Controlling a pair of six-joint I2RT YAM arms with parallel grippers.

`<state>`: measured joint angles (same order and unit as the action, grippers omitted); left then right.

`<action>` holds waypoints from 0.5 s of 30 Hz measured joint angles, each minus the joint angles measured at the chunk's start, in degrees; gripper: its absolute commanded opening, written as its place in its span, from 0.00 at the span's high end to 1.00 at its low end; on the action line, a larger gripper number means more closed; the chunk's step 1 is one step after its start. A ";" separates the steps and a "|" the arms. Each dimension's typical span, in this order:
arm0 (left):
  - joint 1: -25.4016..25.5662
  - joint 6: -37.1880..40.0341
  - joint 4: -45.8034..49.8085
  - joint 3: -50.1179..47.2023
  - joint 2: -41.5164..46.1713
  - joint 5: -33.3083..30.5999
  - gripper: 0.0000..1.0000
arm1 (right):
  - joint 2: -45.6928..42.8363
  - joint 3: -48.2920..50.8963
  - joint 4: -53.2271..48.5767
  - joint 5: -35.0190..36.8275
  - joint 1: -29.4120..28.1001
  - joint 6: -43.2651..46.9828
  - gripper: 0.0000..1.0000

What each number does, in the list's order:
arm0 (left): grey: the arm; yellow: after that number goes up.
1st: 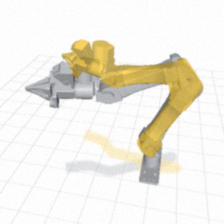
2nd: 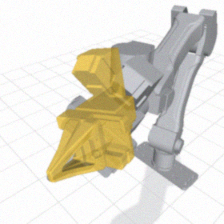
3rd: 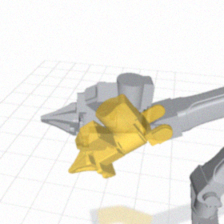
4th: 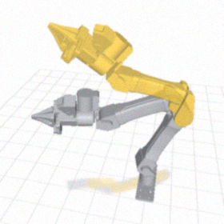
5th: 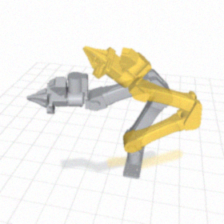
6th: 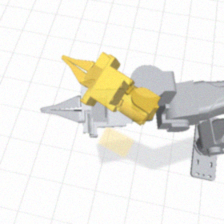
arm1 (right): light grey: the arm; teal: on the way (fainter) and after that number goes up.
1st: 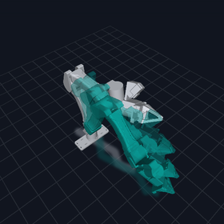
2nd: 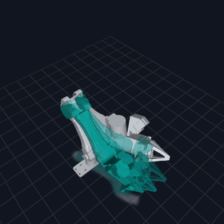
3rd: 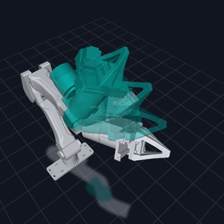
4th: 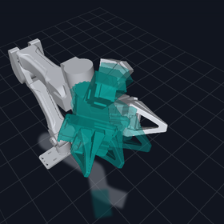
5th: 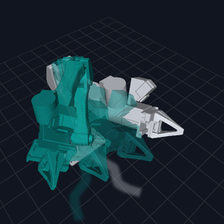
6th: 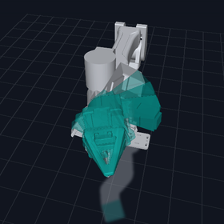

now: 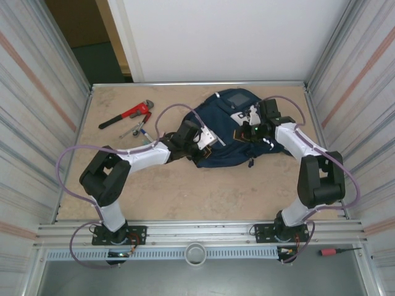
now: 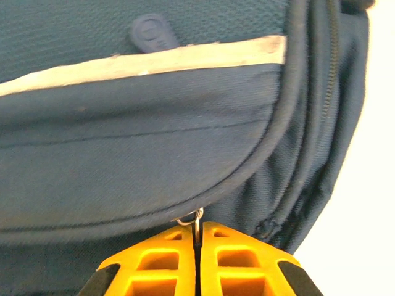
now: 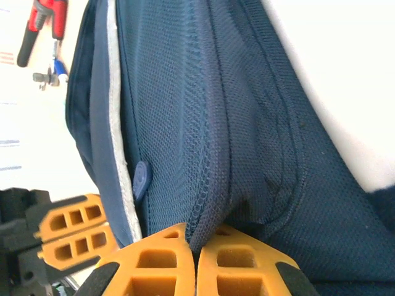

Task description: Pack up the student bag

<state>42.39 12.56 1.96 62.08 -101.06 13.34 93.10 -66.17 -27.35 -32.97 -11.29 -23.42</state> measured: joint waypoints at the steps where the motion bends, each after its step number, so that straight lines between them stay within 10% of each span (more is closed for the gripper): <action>1: 0.33 -0.24 -0.17 -0.22 0.00 -0.20 1.00 | 1.03 -1.07 -0.11 -0.31 -0.20 0.02 0.96; 15: 4.63 -5.95 -3.58 1.70 -1.07 1.01 1.00 | -11.08 12.31 7.06 -0.15 3.72 -5.05 0.49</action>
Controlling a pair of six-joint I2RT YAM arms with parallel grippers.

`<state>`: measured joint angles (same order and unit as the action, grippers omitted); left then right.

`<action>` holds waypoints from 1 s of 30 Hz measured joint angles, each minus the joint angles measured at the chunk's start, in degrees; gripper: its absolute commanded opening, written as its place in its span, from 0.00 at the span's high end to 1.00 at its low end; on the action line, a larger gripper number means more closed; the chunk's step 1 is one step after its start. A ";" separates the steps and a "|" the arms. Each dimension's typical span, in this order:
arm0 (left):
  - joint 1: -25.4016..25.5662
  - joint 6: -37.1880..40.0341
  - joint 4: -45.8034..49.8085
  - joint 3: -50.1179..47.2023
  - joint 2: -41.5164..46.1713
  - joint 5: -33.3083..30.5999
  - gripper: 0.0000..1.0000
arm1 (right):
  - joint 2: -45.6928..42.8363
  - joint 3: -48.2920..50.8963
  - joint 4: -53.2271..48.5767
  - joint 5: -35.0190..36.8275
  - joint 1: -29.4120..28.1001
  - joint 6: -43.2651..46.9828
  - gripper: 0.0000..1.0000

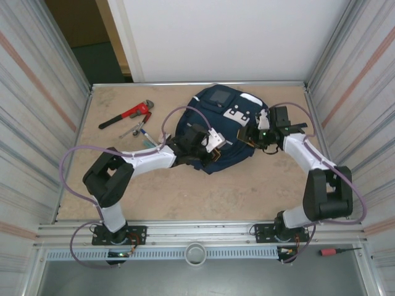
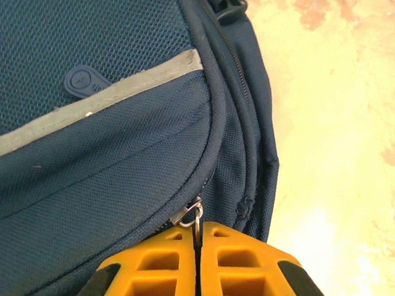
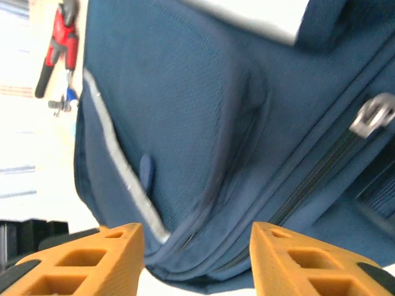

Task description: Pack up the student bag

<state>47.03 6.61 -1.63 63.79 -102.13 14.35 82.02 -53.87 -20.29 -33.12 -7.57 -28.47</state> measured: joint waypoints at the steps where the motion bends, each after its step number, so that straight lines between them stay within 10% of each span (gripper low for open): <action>1: 0.24 -0.22 -0.24 0.28 -0.24 0.28 1.00 | -1.14 1.64 1.03 -0.17 -0.59 -1.11 0.49; 14: 1.29 -0.68 -1.22 0.72 -0.85 0.17 1.00 | 2.64 2.95 5.29 6.84 -6.97 -5.79 0.54; 21: 1.49 -0.39 -0.46 0.72 -0.83 -1.53 1.00 | 2.84 2.73 5.70 9.68 -7.82 -6.82 0.97; 30: -1.16 3.45 2.27 0.70 0.52 -4.70 1.00 | 1.18 2.69 2.03 3.30 -0.26 -1.20 1.00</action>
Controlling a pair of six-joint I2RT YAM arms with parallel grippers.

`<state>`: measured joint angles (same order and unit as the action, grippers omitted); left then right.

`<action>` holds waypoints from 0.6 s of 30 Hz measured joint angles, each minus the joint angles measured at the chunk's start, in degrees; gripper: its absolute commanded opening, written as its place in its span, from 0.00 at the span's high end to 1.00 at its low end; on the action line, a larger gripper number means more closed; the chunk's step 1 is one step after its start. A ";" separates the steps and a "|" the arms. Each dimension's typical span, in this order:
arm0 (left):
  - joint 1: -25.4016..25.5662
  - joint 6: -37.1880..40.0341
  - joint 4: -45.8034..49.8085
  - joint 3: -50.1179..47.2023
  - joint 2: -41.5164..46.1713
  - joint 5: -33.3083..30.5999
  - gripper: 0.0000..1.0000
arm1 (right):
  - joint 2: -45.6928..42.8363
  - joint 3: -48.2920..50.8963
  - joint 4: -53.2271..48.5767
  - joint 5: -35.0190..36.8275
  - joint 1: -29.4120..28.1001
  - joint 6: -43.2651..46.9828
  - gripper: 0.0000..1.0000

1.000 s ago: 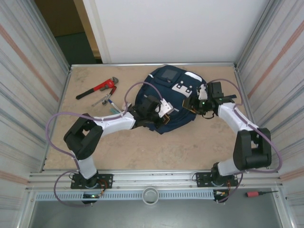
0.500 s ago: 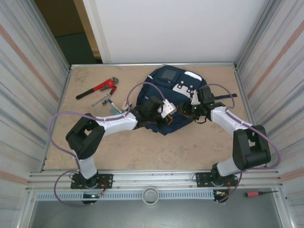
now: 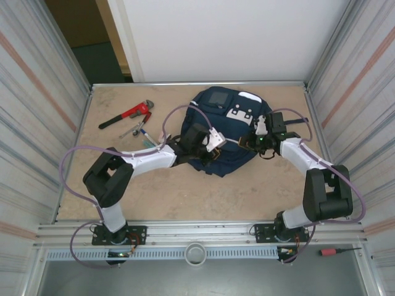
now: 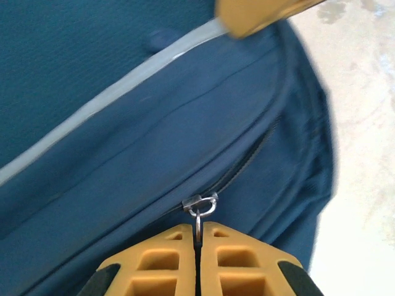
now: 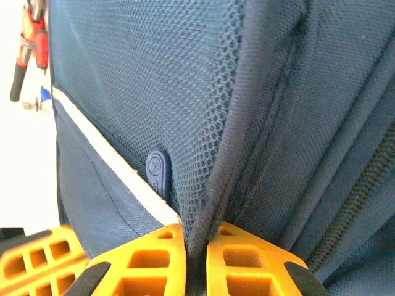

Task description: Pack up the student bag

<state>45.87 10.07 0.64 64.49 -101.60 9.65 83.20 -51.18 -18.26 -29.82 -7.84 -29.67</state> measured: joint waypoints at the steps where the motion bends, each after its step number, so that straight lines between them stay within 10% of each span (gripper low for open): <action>1: -0.66 0.31 0.52 0.00 0.17 -0.42 1.00 | -0.09 -0.22 -0.68 -0.63 0.72 0.87 1.00; 7: -2.54 1.27 2.78 -0.04 0.37 -1.31 1.00 | 1.66 -4.70 -5.11 -4.57 2.12 4.87 0.95; 18: 1.90 -3.08 2.05 0.09 0.35 1.18 1.00 | -7.17 -1.07 -7.45 4.63 2.27 4.00 0.47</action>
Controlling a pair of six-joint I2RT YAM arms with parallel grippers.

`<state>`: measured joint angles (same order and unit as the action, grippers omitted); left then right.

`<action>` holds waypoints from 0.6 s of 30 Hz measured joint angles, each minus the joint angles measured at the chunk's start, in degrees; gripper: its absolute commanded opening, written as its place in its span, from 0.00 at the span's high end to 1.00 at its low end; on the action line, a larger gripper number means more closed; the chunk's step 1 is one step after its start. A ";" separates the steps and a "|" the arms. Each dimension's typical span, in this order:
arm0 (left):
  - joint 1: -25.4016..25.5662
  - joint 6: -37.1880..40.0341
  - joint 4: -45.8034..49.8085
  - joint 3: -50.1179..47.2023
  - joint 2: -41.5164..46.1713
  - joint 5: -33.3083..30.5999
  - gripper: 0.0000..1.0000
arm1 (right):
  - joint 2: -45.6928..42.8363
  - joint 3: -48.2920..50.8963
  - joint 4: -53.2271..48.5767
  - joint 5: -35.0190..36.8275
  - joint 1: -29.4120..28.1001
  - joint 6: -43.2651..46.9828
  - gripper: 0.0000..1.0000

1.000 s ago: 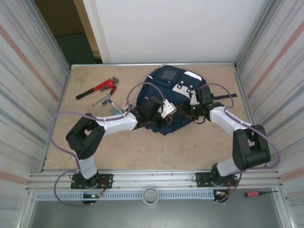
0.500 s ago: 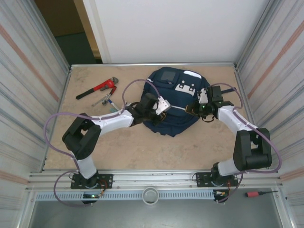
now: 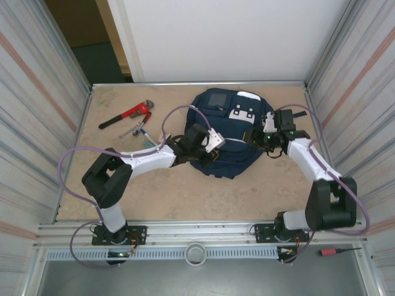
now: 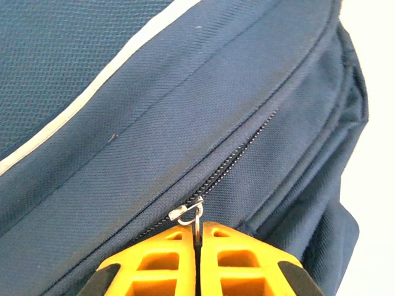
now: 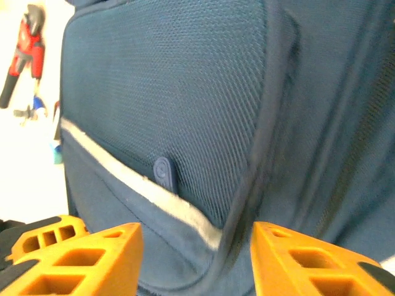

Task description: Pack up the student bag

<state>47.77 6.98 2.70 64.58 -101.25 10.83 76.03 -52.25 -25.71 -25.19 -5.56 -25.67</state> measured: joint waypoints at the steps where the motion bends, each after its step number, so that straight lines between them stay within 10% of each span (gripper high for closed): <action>1: 0.52 -0.33 0.07 0.22 -0.04 0.15 1.00 | -2.80 2.01 0.20 1.55 -0.11 -0.61 0.45; 11: 1.81 -1.29 0.50 1.33 -0.33 1.27 1.00 | -8.59 14.88 5.31 8.94 -5.92 -6.97 0.42; 18: 1.79 -1.20 0.68 1.29 -0.31 -0.13 1.00 | -3.82 14.93 8.68 10.47 -5.90 -7.34 0.76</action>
<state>49.56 5.78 3.38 65.87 -101.56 10.70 72.20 -37.32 -17.04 -14.72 -11.46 -33.01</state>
